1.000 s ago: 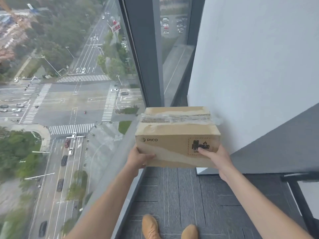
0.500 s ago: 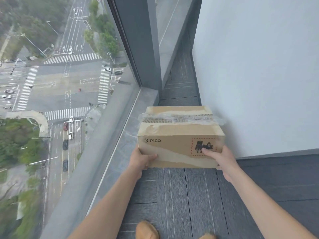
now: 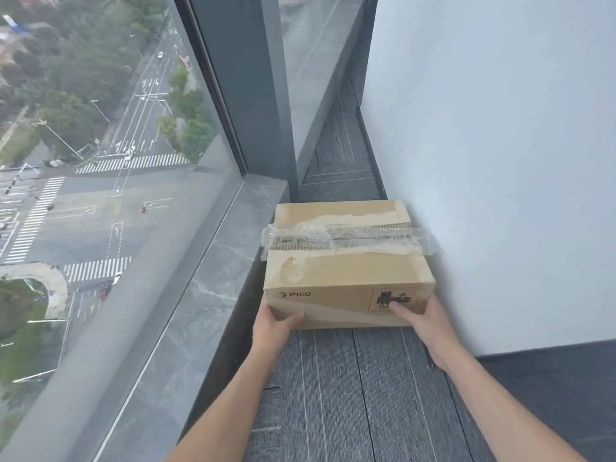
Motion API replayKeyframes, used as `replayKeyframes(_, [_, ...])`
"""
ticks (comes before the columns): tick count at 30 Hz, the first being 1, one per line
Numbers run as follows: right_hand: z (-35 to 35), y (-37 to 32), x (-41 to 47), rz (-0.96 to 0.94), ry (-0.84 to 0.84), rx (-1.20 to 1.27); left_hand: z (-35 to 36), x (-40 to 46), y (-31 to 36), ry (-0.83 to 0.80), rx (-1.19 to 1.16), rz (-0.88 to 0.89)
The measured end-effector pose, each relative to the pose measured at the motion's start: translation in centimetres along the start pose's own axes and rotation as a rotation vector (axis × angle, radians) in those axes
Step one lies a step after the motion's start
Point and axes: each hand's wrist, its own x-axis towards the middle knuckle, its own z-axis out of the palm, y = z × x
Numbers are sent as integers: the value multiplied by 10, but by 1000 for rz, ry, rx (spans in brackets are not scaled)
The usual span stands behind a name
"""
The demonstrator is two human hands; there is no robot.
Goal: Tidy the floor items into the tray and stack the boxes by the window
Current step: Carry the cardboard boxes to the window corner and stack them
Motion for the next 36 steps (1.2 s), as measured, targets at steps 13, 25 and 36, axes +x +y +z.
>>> replayKeyframes(13, [-1,61,83,82,-56,43,41,54,-41,83,165,-13])
replayKeyframes(25, [8,43,43,64,38,59,22,35,-33,19,317,23])
replayKeyframes(36, [-25,-80,-91,270,-180,-479,-18,-96,95,-301,760,-71])
